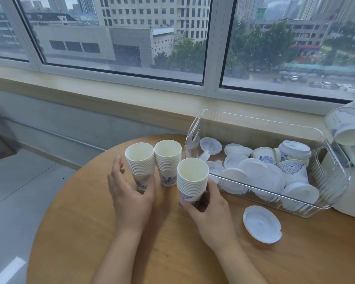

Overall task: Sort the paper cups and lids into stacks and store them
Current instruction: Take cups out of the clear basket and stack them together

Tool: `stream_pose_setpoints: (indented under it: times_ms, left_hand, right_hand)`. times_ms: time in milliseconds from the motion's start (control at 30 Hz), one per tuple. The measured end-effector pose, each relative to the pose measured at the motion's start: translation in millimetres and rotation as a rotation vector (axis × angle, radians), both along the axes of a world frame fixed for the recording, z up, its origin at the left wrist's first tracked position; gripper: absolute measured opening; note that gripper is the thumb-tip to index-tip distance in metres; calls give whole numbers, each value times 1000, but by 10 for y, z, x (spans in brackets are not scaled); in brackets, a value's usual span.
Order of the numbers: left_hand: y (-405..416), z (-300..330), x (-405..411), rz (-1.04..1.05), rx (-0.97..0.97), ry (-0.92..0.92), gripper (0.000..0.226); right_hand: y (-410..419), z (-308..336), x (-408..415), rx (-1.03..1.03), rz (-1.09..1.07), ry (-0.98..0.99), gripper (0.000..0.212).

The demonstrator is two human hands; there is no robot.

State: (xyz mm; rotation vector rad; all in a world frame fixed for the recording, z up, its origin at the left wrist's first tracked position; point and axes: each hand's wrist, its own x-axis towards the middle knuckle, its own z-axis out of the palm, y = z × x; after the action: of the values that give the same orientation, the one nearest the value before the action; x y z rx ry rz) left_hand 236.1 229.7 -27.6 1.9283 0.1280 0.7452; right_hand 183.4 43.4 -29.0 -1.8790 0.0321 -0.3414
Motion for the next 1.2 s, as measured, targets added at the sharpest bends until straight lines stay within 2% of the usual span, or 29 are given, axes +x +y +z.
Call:
stream_pose_setpoints:
  times_ms: [167, 400, 733, 1200]
  left_hand:
    - [8, -49, 108, -184, -159, 114, 98]
    - [24, -66, 142, -170, -217, 129, 83]
    - [42, -70, 74, -200, -215, 160, 78]
    - [30, -66, 62, -197, -192, 169, 77]
  right_hand:
    - [86, -46, 118, -56, -5, -5, 56]
    - [157, -76, 246, -134, -43, -18, 43]
    - [256, -42, 308, -283, -132, -36, 33]
    - [245, -65, 290, -316, -131, -47, 30]
